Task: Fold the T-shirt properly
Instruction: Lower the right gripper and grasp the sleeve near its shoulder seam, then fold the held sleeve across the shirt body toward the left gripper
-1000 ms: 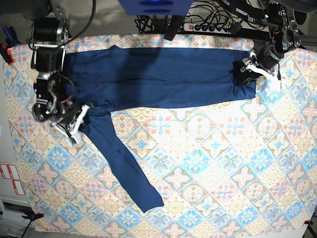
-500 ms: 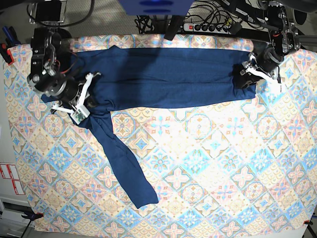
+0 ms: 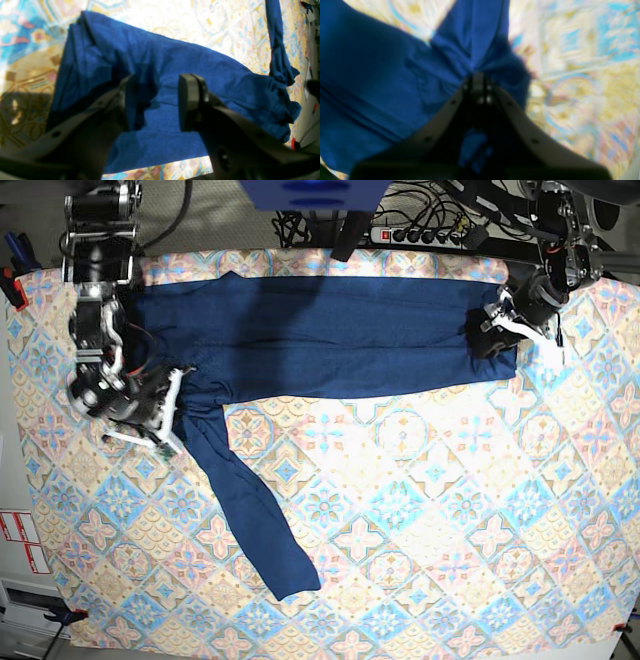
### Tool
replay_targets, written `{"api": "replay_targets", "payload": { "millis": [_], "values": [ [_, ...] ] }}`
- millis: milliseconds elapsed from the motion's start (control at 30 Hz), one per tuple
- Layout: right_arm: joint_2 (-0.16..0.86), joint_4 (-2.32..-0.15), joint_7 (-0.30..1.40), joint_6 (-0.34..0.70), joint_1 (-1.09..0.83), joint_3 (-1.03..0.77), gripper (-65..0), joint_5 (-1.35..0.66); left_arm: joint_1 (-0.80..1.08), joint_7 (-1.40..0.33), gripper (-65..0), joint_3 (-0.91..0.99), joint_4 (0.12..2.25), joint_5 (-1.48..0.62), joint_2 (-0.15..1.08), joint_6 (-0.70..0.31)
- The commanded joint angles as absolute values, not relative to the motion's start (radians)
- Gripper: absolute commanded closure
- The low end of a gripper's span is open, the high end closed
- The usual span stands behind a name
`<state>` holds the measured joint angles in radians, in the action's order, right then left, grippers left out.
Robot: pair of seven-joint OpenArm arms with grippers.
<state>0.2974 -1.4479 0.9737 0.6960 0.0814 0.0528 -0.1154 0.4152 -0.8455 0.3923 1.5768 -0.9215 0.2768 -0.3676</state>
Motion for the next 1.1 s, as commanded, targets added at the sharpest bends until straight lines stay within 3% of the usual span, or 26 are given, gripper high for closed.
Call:
{"api": "replay_targets", "payload": {
  "millis": [0,500,867,1067],
  "values": [
    [0.305,-1.432,0.952,0.698,0.137,0.068,-1.7,-0.120,0.415,-0.832,-25.8,0.398,1.593,-0.935,0.288,-0.377],
    [0.300,-1.167,0.898,0.698,0.351,0.101,-34.9,-0.067,0.414,-0.831,-25.8,0.398,1.590,-0.935,0.288,-0.377],
    [0.297,-0.912,0.774,0.698,0.423,0.104,-33.0,-0.067,0.414,-0.831,-25.8,0.398,1.590,-0.935,0.288,-0.377],
    [0.297,-0.852,0.722,0.698,0.423,0.199,-32.9,-0.067,0.401,-0.832,-25.7,0.398,1.589,-0.935,0.288,-0.377]
  ]
}}
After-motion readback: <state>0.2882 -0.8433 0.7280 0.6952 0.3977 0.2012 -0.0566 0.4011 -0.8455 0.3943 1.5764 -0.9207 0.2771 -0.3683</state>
